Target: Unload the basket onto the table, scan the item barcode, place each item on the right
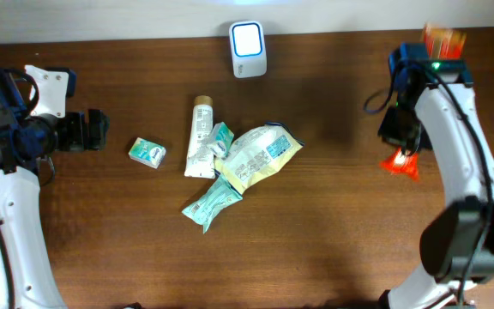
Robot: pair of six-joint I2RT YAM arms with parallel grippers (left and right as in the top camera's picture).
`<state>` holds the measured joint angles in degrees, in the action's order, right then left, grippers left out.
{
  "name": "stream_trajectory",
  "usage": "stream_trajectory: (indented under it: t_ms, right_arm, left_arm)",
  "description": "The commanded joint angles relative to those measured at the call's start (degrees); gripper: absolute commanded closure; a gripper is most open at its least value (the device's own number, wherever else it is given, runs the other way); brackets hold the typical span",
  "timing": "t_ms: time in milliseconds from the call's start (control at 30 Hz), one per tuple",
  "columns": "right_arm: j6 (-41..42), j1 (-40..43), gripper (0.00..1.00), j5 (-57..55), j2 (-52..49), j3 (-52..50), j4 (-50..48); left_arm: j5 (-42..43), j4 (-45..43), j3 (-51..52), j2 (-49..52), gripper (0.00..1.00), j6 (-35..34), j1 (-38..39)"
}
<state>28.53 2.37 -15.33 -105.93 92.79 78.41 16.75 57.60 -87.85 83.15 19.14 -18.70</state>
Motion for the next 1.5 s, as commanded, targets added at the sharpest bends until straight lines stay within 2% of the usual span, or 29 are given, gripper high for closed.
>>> stream_trajectory:
  t_ms: [0,33,133,200,233,300,400,433,500,567,633,800,1033,1100,1167,1233,1267,1333,1367,1467]
  right_arm:
    - [1.95,2.21,0.96,3.15,-0.63,-9.01,-4.46]
    - [1.97,2.27,0.96,3.13,-0.63,-11.82,-5.90]
    - [1.95,2.25,0.83,3.13,-0.63,-15.78,-7.23]
    - [1.33,2.14,0.66,4.02,-0.61,-15.26,-6.43]
    - [-1.20,2.14,0.56,6.80,-0.61,-14.43,-6.23]
    - [-9.22,2.14,0.42,17.75,-0.61,-10.56,-5.92]
    - [-13.33,0.31,0.40,29.20,-0.61,-4.07,-7.13]
    - [-13.62,-1.07,0.36,31.74,-0.61,-2.54,-9.64]
    - [-16.33,-4.57,0.21,34.53,-0.63,-1.81,-17.75]
    - [-17.92,-7.41,0.11,36.74,-1.64,-1.81,-25.18]
    - [-20.92,-8.90,0.09,44.76,-5.51,1.03,-28.74]
    - [-28.37,-11.28,0.07,50.95,-21.99,18.05,-22.91]
    - [-34.29,-17.38,0.05,52.65,-31.52,19.93,-17.20]
    - [-34.05,-19.06,0.06,52.17,-33.51,19.89,-16.92]
    - [-32.37,-20.44,0.14,52.19,-35.98,19.82,-16.83]
    - [-30.80,-21.57,0.32,52.43,-38.49,19.74,-16.90]
    - [-30.77,-22.29,0.48,52.43,-39.89,19.71,-16.81]
    - [-30.82,-22.69,0.89,52.63,-40.30,19.65,-16.83]
    - [-30.84,-22.64,0.96,53.83,-40.26,19.67,-16.85]
    - [-32.37,-20.94,0.96,62.84,-38.23,19.74,-16.76]
  left_arm:
    - [0.85,-0.09,-0.13,0.13,0.01,0.68,0.17]
    - [0.85,-0.09,-0.13,0.13,0.01,0.68,0.17]
    - [0.85,-0.09,-0.13,0.13,0.01,0.68,0.17]
    - [0.87,0.02,-0.13,0.13,0.01,0.68,0.17]
    - [0.81,0.11,-0.13,0.13,0.01,0.68,0.15]
    - [0.83,0.09,-0.13,0.13,0.01,0.68,0.15]
    - [0.85,0.09,-0.13,0.13,0.01,0.68,0.15]
    - [0.85,0.09,-0.13,0.13,0.01,0.68,0.17]
    - [0.85,0.09,-0.13,0.13,0.01,0.68,0.17]
    - [0.85,0.09,-0.13,0.13,0.01,0.68,0.15]
    - [0.85,0.09,-0.13,0.13,0.01,0.68,0.17]
    - [0.85,0.09,-0.13,0.13,0.01,0.68,0.17]
    - [0.85,0.11,-0.13,0.13,0.01,0.68,0.15]
    - [0.85,0.09,-0.13,0.13,0.01,0.68,0.15]
    - [0.85,0.09,-0.13,0.13,0.01,0.68,0.17]
    - [0.85,0.09,-0.13,0.13,0.01,0.68,0.15]
    - [0.85,0.09,-0.13,0.13,0.01,0.68,0.17]
    - [0.85,0.09,-0.13,0.13,0.01,0.68,0.15]
    - [0.85,0.09,-0.13,0.13,0.01,0.68,0.17]
    - [0.85,0.09,-0.13,0.13,0.01,0.68,0.15]
